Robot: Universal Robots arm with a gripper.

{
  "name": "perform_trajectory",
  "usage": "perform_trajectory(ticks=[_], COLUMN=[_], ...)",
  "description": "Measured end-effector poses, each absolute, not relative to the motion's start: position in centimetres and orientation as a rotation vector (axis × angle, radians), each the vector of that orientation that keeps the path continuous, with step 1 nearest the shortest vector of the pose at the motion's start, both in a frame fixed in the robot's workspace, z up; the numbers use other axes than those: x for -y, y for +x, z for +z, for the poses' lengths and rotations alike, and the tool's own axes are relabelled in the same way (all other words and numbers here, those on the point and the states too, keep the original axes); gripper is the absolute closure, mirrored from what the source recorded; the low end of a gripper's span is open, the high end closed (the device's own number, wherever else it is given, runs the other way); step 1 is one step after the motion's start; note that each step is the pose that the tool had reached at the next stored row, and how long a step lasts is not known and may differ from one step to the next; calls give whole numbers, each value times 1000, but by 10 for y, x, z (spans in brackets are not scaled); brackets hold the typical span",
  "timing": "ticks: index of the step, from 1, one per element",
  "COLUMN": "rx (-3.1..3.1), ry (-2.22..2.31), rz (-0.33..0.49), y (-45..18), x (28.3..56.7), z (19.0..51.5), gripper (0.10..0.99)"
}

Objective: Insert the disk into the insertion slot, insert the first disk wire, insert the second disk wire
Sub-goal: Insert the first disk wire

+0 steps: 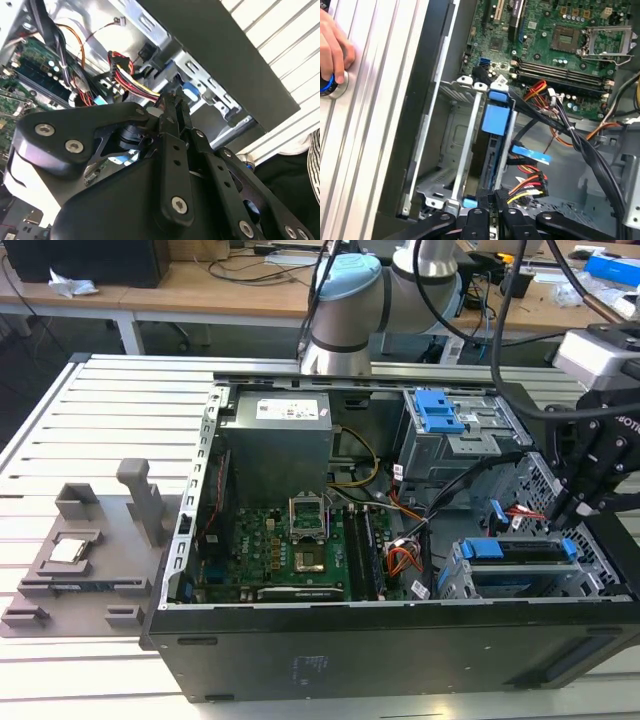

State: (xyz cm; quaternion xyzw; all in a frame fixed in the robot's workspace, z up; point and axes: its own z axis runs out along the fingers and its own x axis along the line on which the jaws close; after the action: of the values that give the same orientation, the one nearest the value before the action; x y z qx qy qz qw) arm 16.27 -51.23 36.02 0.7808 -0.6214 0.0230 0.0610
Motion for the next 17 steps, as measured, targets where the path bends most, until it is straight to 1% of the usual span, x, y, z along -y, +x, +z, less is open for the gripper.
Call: perform_trajectory(ticks=[4,7,17], rx=[1880,1890,2050], ry=[2362,2360,2223], rz=[69,63,48], y=[156,147,147], x=[523,524,524], z=[357,354,347], gripper=[918,918,918])
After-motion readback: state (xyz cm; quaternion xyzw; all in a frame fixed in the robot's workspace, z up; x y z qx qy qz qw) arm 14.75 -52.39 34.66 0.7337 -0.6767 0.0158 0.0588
